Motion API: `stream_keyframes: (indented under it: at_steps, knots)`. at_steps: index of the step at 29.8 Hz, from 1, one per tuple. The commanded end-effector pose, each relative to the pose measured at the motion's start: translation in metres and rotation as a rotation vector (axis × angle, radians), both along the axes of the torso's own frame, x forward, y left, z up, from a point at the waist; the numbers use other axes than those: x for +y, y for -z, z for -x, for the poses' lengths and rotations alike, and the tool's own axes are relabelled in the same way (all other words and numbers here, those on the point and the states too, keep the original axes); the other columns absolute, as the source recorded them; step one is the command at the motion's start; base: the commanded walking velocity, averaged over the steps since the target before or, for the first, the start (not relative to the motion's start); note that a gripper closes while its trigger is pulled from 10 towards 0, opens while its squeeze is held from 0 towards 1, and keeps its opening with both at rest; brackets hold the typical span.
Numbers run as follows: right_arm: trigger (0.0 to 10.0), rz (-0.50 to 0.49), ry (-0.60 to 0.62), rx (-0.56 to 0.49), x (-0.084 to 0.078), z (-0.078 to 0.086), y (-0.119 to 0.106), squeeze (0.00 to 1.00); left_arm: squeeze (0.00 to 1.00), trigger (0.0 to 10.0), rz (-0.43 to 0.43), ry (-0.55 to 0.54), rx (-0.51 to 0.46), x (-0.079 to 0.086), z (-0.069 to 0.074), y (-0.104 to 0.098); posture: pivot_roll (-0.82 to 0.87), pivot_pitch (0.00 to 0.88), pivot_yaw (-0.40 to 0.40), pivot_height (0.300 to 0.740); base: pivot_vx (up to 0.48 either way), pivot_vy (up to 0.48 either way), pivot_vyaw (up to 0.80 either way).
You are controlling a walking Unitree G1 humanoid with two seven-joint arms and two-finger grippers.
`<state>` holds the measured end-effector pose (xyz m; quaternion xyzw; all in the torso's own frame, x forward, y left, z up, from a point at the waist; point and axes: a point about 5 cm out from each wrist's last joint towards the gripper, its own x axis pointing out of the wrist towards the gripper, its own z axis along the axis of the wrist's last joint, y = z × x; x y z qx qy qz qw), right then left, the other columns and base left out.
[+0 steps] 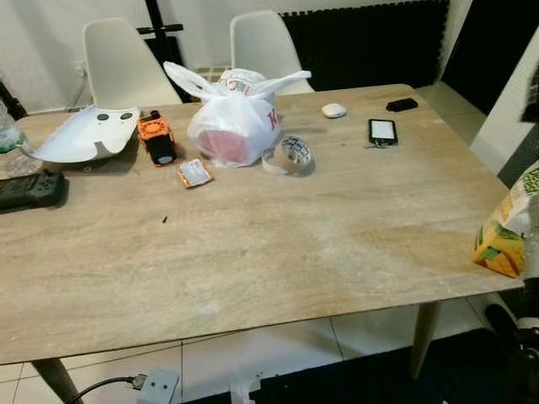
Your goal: Restocking fridge
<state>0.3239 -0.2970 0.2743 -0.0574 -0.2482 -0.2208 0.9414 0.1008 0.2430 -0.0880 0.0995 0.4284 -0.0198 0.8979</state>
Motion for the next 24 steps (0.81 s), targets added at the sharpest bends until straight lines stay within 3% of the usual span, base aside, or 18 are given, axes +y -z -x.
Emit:
stream_keyframes:
  at_steps: [1, 12, 15, 16, 18, 20, 24]
  knots:
    - [10.0, -0.078, 0.005, 0.082, -0.005, 0.000, 0.010, 0.00, 0.00, 10.0, -0.014, 0.009, 0.018, 0.005, 0.004, 0.000, 0.03, 0.000, 0.008, 0.740, 0.000, 0.000, 0.00]
    - [10.0, -0.095, 0.111, 0.221, -0.018, 0.004, 0.032, 0.00, 0.00, 10.0, -0.009, 0.014, 0.014, 0.000, 0.003, 0.001, 0.03, 0.000, -0.002, 0.740, 0.000, 0.000, 0.00]
    - [10.0, -0.065, 0.162, 0.211, -0.025, 0.009, 0.028, 0.00, 0.00, 10.0, -0.009, 0.013, 0.012, -0.002, 0.003, 0.002, 0.03, 0.000, -0.004, 0.740, 0.000, 0.000, 0.00]
    - [10.0, 0.041, 0.234, 0.193, -0.033, 0.017, 0.020, 0.00, 0.00, 10.0, -0.010, 0.011, 0.012, -0.002, 0.004, 0.002, 0.03, 0.000, -0.006, 0.740, 0.000, 0.000, 0.00]
    - [10.0, 0.054, 0.254, 0.186, -0.036, 0.020, 0.018, 0.00, 0.00, 10.0, -0.011, 0.010, 0.012, -0.003, 0.004, 0.002, 0.03, 0.000, -0.007, 0.740, 0.000, 0.000, 0.00]
    - [10.0, 0.039, 0.303, 0.098, -0.043, 0.032, 0.015, 0.00, 0.00, 10.0, -0.014, 0.008, 0.014, -0.003, 0.004, 0.002, 0.03, 0.000, -0.009, 0.740, 0.000, 0.000, 0.00]
    - [10.0, 0.018, 0.301, 0.091, -0.043, 0.034, 0.030, 0.00, 0.00, 10.0, -0.014, 0.012, 0.019, -0.004, 0.003, 0.003, 0.02, 0.000, -0.011, 0.740, 0.000, 0.000, 0.00]
